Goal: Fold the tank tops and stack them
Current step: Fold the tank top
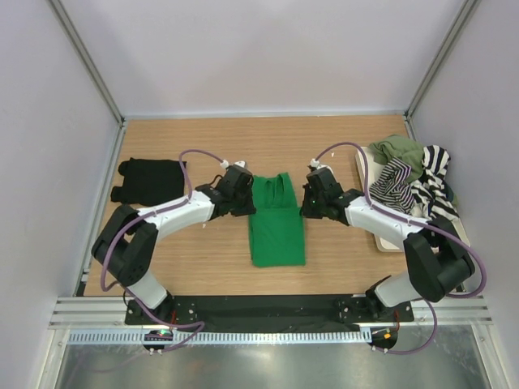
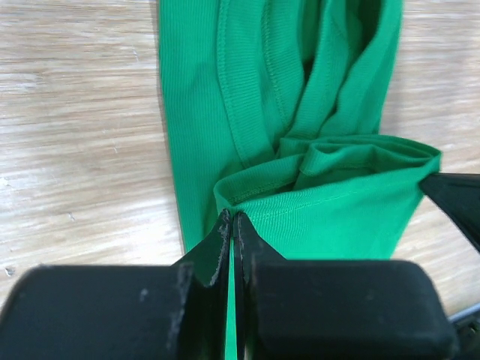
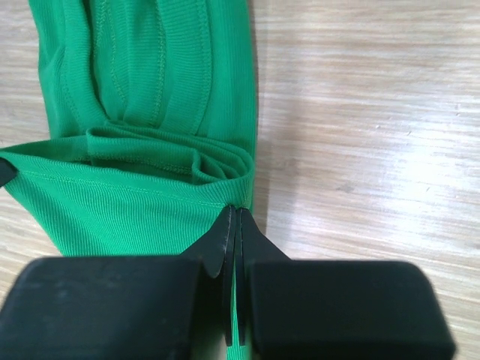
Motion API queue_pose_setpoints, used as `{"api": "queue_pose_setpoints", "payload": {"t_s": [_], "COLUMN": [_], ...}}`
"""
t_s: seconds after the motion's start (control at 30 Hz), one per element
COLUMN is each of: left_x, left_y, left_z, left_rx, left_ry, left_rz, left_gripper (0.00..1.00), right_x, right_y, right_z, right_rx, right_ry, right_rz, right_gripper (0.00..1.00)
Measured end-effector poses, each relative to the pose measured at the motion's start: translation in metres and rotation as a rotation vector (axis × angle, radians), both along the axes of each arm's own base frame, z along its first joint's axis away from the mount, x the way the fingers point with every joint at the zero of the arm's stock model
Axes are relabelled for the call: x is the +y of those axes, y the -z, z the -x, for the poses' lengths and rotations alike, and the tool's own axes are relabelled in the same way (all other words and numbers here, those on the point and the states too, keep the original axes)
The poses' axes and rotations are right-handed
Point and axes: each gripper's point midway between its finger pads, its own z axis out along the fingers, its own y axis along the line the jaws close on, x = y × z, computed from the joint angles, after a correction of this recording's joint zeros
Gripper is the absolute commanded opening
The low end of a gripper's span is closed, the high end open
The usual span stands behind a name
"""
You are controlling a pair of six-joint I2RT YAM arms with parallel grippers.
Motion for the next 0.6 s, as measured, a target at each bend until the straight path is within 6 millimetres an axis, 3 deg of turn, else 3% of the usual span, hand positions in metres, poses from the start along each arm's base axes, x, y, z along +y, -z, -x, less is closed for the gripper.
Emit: {"api": "queue_pose_setpoints", "payload": {"t_s": [0.17,0.23,0.27,0.3,0.43,0.5,0.6], "left_x": [0.001,0.003,0.004,0.004,0.006,0.007,0.009], "left_y": [0.018,0.027,0.03,0.032,0.029,0.02,-0.002], "left_z": [-0.004,-0.004,-0.004,-0.004,-0.005,-0.005,0.0], "left_rx": [0.019,0.03,0.032,0.035,0.02,0.005,-0.031], "left_ry": [-0.007,-0.007,-0.006,-0.006,-0.005,-0.011,-0.013], "left_rz": [-0.038,-0.058,-0.068,-0.073,-0.082,-0.067,-0.026], "left_gripper": [0.02,0.05,0.08,0.2,0.49,0.57,0.6], "right_x": [-0.005,-0.007,-0.008,-0.008,-0.008,-0.008,-0.007], "right_y": [0.008,0.012,0.013,0.013,0.011,0.005,-0.01], "right_z": [-0.008,-0.01,-0.011,-0.011,-0.013,-0.011,-0.002], "right_rx": [-0.001,0.003,0.004,0.003,-0.009,-0.021,-0.051], "right_ry": [0.029,0.039,0.043,0.044,0.043,0.039,0.02], "right_rz": [0.016,0.025,0.027,0.029,0.024,0.012,-0.033], "right_gripper": [0.21,0.33,0.38,0.47,0.52,0.52,0.53]}}
